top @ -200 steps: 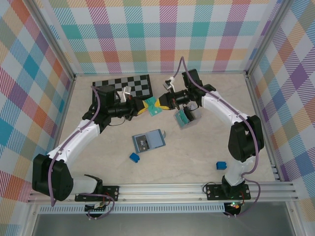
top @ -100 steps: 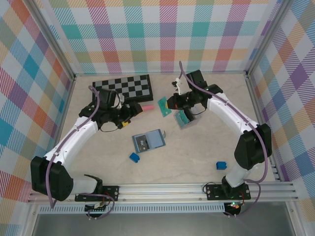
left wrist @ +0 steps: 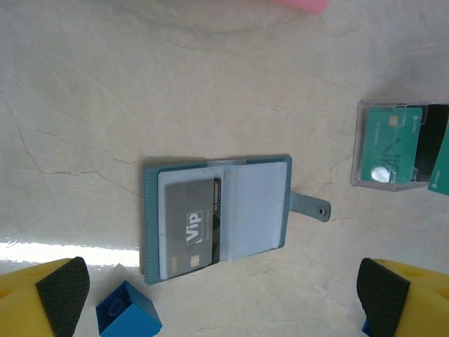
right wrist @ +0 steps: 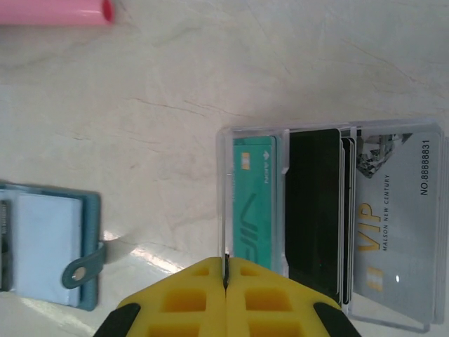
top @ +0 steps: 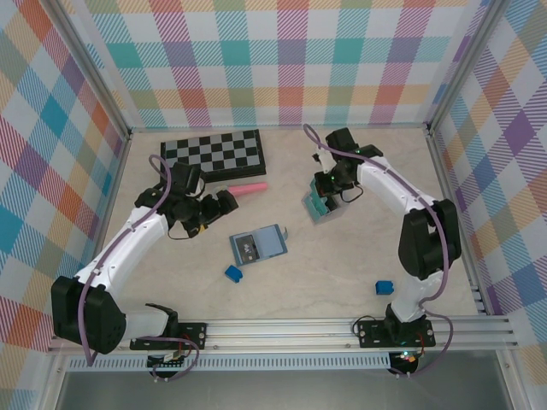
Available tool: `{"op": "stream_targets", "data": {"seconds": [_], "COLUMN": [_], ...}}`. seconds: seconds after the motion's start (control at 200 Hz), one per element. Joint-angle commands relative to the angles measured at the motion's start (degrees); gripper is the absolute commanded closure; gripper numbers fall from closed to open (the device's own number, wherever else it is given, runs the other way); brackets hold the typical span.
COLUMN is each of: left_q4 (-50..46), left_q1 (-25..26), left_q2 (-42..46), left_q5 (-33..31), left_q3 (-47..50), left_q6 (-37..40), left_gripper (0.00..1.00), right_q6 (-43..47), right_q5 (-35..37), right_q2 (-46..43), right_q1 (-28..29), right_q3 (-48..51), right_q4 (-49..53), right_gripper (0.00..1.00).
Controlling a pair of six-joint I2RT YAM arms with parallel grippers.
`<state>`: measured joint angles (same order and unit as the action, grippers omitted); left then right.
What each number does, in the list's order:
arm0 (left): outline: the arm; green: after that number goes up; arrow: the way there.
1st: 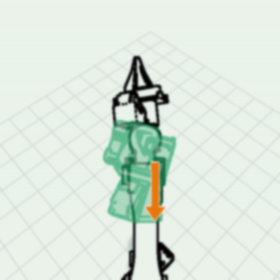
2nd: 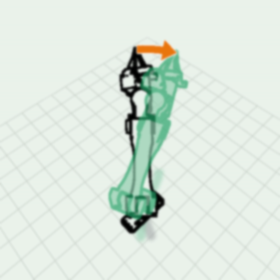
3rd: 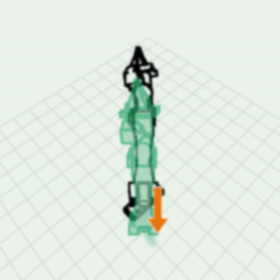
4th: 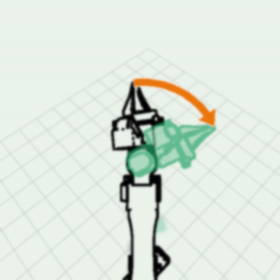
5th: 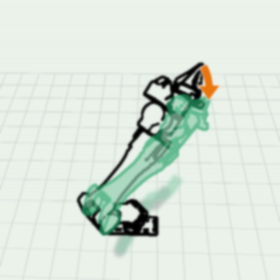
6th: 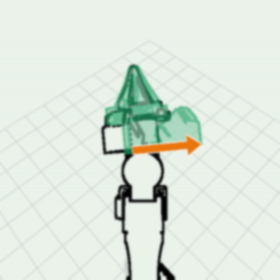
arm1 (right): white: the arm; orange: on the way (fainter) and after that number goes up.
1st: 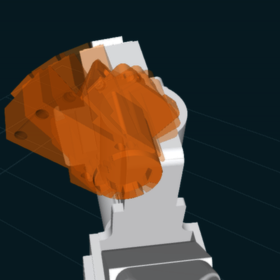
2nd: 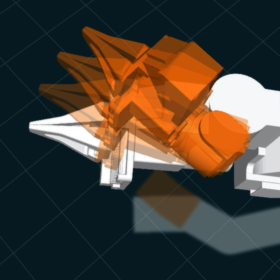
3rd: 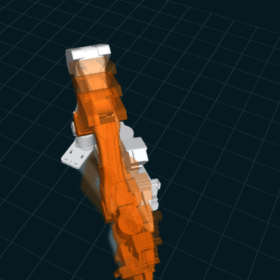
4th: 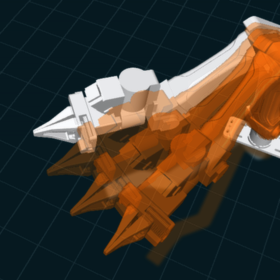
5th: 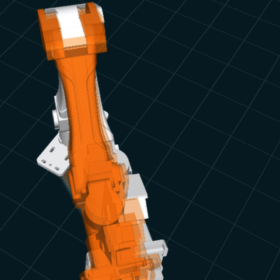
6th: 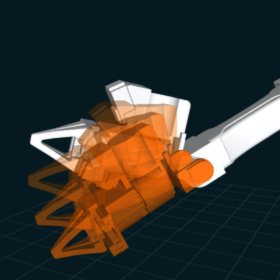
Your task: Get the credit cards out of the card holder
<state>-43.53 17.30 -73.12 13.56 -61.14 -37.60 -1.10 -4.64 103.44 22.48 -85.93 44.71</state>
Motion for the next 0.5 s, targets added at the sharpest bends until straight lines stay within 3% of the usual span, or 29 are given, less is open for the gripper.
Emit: {"op": "stream_targets", "data": {"seconds": [0.0, 0.495], "left_q4": [-1.31, -0.83], "left_q1": [-0.86, -0.86], "left_q2": [-0.17, -0.45], "left_q5": [-0.71, 0.76], "left_q3": [-0.09, 0.15], "left_q6": [1.33, 1.49], "left_gripper": [0.00, 0.00], "right_q6": [1.46, 2.77], "right_q5": [0.03, -0.40], "right_q2": [2.06, 6.55], "right_q1": [-0.29, -0.93], "right_q3": [-1.08, -2.31], "right_q4": [0.15, 0.67], "right_gripper": [1.00, 0.98]}}
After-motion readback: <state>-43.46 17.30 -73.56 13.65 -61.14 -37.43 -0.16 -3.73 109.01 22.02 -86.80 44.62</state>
